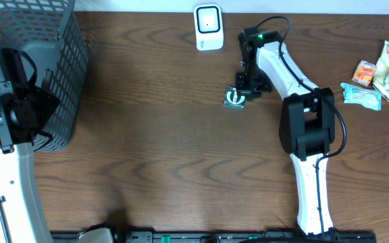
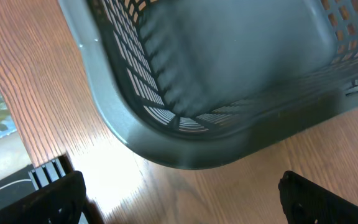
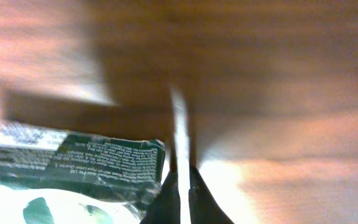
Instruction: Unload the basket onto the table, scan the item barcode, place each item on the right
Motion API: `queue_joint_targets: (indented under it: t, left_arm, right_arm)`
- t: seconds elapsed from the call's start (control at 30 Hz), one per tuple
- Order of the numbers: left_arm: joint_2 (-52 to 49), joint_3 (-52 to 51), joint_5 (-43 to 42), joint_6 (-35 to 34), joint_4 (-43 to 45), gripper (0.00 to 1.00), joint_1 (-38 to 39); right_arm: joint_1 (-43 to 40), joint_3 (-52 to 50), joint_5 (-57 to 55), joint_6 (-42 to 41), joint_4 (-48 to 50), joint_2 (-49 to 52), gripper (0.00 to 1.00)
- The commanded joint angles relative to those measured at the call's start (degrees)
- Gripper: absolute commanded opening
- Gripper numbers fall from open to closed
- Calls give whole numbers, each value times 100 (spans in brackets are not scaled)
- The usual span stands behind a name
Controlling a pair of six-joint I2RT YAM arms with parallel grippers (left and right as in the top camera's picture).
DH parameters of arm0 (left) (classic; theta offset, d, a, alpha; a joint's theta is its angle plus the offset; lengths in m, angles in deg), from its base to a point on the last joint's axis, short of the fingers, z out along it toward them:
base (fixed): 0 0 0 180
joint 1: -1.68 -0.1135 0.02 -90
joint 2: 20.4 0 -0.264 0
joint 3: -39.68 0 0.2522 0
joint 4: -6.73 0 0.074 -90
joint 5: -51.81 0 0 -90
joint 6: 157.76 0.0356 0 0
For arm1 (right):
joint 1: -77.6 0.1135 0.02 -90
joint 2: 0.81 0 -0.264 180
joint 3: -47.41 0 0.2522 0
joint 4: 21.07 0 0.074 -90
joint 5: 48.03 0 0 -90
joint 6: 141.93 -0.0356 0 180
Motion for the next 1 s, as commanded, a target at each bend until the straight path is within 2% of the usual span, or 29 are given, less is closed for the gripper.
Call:
queue_joint_targets:
  t: [0.0,0.13,0.37,0.57,0.7,0.97]
  left_arm:
    - [39,-9,57,-50,-13,98,-31]
    - [39,-9,57,-50,-13,97,-31]
    - [39,-9,57,-50,-13,98,-31]
    - [39,-9,57,-50,-13,98,-31]
    - [39,-9,57,-52,-13,97,-28]
    - [39,-9,57,-50,-13,98,-31]
  right_arm:
    - [120,-20,750,-52,264,-35,4]
    - [184,-20,1213,-52,501,-35,5]
    - [179,83,1161,-57,450,-37,9]
    - [7,660,1816,-7,-247,-37,27]
    - [44,791,2114,101,-420,-37,47]
    - [428,763,1928,98,-243,-35,52]
